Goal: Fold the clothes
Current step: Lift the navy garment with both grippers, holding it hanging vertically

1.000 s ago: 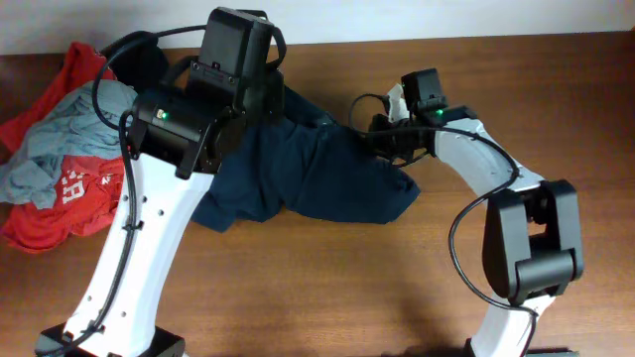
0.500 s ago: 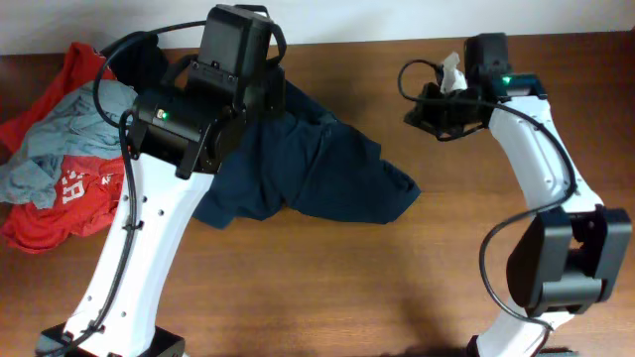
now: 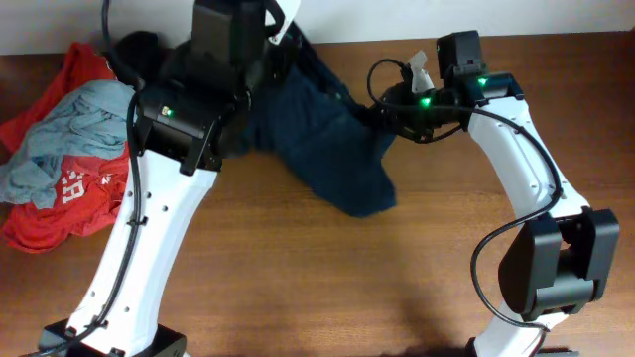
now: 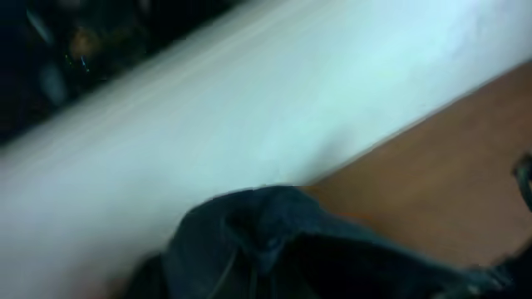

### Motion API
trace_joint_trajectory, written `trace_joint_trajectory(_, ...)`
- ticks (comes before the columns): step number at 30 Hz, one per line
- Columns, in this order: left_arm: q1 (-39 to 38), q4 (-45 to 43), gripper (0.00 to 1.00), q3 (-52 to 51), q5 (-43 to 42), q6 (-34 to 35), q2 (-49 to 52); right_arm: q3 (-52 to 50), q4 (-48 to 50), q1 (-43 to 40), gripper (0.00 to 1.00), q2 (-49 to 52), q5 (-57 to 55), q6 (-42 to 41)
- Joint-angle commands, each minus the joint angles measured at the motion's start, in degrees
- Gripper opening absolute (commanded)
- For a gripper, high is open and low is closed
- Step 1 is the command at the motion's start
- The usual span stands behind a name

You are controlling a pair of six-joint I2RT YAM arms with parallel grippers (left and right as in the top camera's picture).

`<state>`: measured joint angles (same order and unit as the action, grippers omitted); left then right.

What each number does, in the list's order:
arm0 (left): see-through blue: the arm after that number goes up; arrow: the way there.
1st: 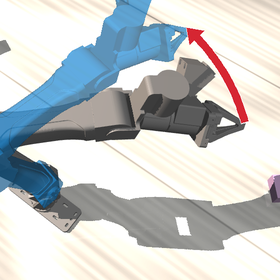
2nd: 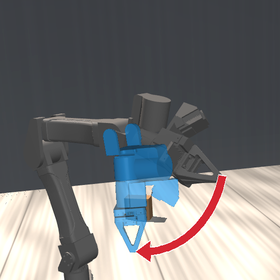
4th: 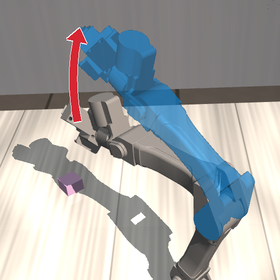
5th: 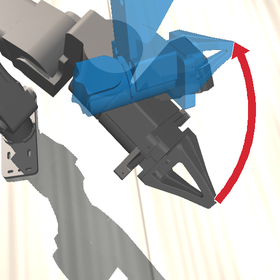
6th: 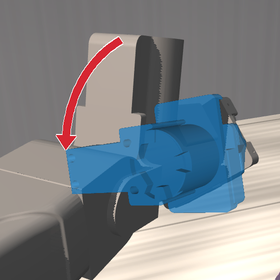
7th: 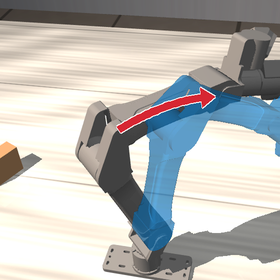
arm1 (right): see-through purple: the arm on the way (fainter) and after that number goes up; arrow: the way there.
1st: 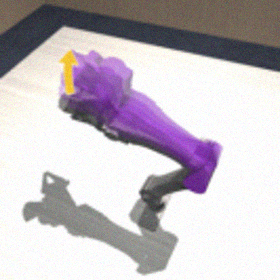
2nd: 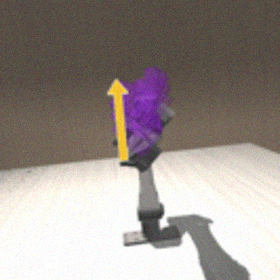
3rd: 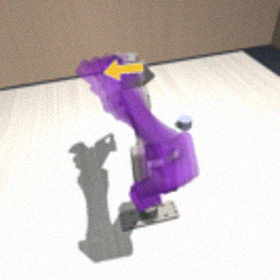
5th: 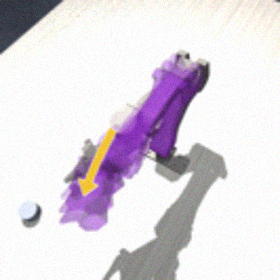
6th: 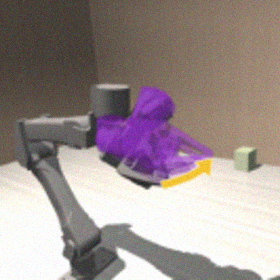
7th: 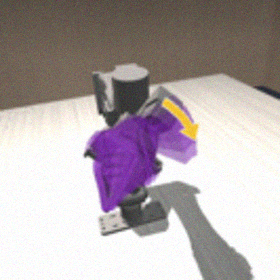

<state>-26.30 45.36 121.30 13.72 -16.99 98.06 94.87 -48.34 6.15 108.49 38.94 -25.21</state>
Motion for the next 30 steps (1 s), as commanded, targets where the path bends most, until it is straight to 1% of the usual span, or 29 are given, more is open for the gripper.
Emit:
trace_joint_trajectory(1,-0.17,-5.81,0.01,1.05,-0.07,-8.66,-0.24,0.57,0.96,-0.22,0.46,-0.22,1.40,-0.39)
trace_joint_trajectory(4,-0.17,-7.41,0.01,1.05,-1.07,-8.66,-0.24,0.57,0.98,-0.22,0.47,-0.22,1.42,-0.42)
trace_joint_trajectory(12,-0.17,-5.99,0.01,1.05,-0.83,-8.57,0.59,0.57,0.48,-0.15,0.46,-0.22,3.13,-0.35)
trace_joint_trajectory(14,-0.17,-5.49,0.00,1.05,-0.81,-8.57,1.18,0.57,-0.74,-0.15,0.46,-0.22,3.10,-0.22)
trace_joint_trajectory(17,-0.17,-5.53,0.01,1.05,-0.35,-8.57,2.54,0.57,-3.80,-0.15,0.46,-0.22,3.06,2.36)
trace_joint_trajectory(21,-0.17,-5.62,0.01,1.05,-0.37,-8.55,3.85,0.55,-5.97,-0.15,0.46,-0.22,0.22,2.47)
trace_joint_trajectory(30,-0.17,-6.78,0.01,1.05,-0.37,-8.55,4.26,-1.33,-5.40,-0.11,0.46,1.40,-1.60,2.12)
